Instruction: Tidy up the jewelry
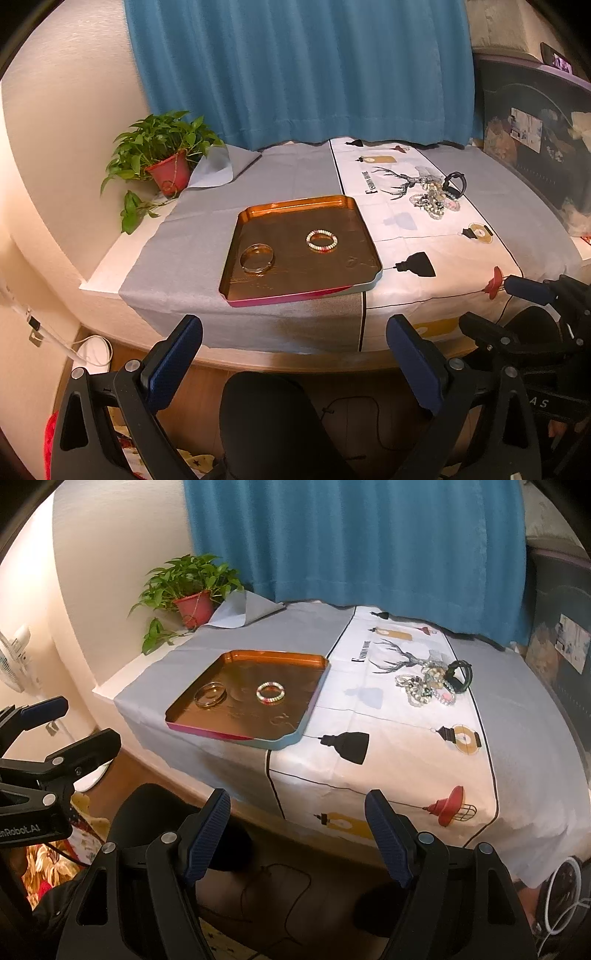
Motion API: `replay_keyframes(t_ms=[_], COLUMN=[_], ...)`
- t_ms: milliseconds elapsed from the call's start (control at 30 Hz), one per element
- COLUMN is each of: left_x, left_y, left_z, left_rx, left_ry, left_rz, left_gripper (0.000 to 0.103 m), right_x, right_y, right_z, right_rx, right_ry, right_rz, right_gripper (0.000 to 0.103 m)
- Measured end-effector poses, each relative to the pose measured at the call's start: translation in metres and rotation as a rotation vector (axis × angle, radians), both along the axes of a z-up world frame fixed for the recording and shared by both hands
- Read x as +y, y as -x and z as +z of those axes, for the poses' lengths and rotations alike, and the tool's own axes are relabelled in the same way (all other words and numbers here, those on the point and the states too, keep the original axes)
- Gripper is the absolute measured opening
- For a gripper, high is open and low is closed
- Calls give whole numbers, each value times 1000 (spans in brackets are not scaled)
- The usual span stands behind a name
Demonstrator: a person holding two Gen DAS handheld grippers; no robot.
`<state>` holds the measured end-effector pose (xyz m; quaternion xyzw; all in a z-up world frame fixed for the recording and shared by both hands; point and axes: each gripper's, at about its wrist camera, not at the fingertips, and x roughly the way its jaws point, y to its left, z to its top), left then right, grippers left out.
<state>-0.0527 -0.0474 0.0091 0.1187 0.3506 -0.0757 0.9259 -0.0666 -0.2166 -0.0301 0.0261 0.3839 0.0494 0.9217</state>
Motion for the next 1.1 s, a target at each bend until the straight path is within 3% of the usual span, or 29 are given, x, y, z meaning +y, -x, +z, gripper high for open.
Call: replay_keyframes(t_ms=[567, 867, 1100], left_x=[-23, -53, -98], left_y=[-39, -83, -131], left_z=[-5, -12, -22], left_rx=[46, 77, 105], left_ry=[-14, -35, -48], left_rz=[-21, -31, -78], left_gripper=[99, 99, 99], right_x=[-39, -115, -191], right_y=[-24, -50, -101], right_z=[-12, -23, -39], right_rx=[31, 38, 29], right_ry=[-22, -39, -53], right_rz=[-80, -246, -373], right_gripper=[76, 76, 76])
